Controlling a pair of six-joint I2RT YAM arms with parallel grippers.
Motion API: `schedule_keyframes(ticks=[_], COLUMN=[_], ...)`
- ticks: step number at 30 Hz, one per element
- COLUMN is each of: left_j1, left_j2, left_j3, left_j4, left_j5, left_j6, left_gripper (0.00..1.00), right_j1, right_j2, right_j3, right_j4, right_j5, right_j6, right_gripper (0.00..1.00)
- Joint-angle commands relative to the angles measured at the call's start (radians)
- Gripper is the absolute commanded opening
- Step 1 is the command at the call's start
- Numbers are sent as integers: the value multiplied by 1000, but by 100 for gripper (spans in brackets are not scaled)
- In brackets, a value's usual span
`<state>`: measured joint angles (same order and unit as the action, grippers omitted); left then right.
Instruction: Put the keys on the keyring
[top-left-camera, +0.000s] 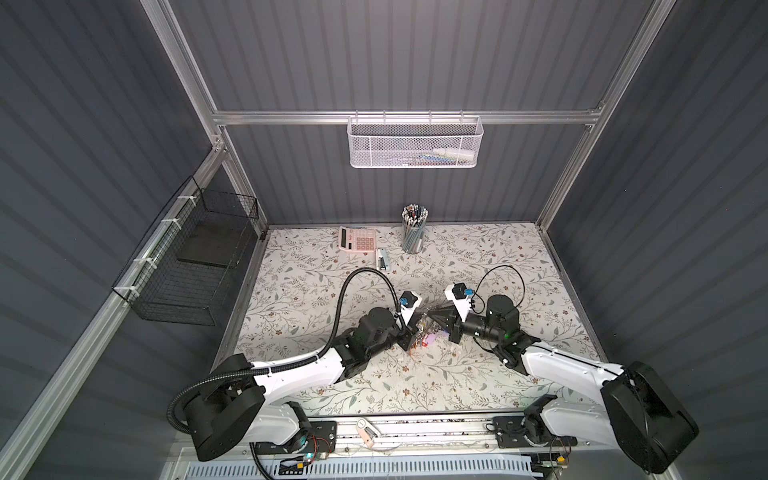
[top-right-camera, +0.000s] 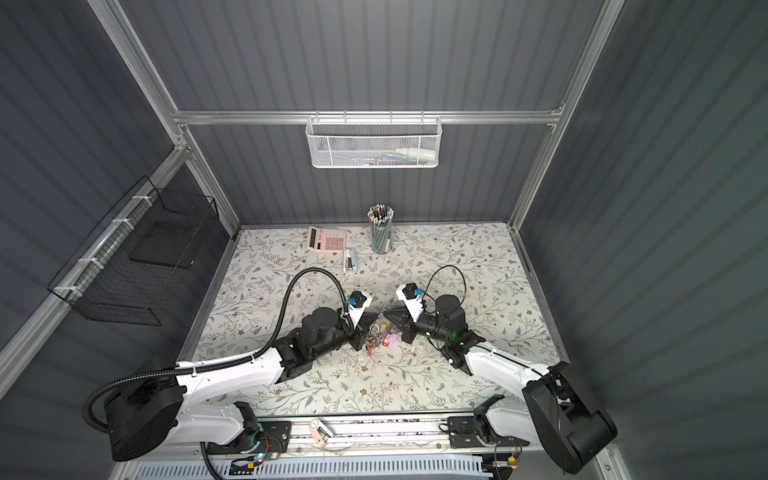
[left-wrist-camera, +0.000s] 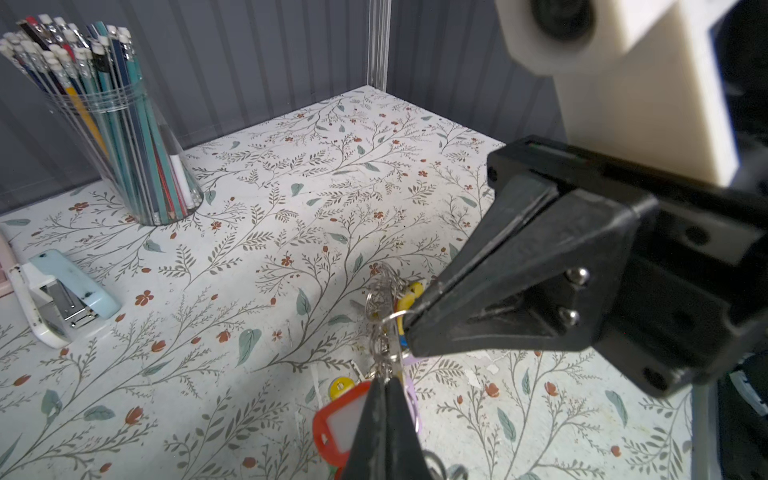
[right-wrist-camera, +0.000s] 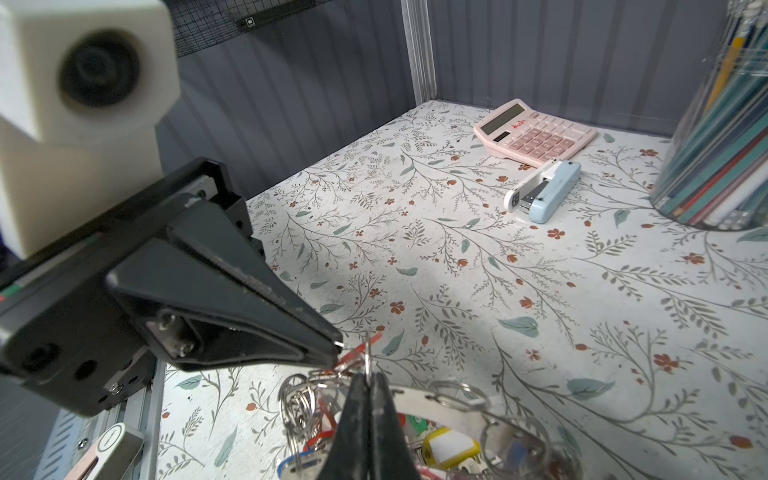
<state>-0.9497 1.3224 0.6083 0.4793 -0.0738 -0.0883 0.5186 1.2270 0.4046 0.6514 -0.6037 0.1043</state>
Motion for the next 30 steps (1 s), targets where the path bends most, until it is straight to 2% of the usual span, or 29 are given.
schedule_keyframes(ticks=[1,18,30], left_j1=[10,11,11], left_j2=[7,50,57], left_j3=[5,6,-7], left_j4=[70,114,127], left_j5=[-1,-1,-68], left_j6=[-37,-110,-177], left_gripper=[0,0,0], right_j1=[4,4,4], right_j2=[2,3,5], right_j3=[33,38,39], right_j4=[51,52,54], right_j5=[-18,-13,-14], right_j6=[2,27,39], right_gripper=[0,0,0])
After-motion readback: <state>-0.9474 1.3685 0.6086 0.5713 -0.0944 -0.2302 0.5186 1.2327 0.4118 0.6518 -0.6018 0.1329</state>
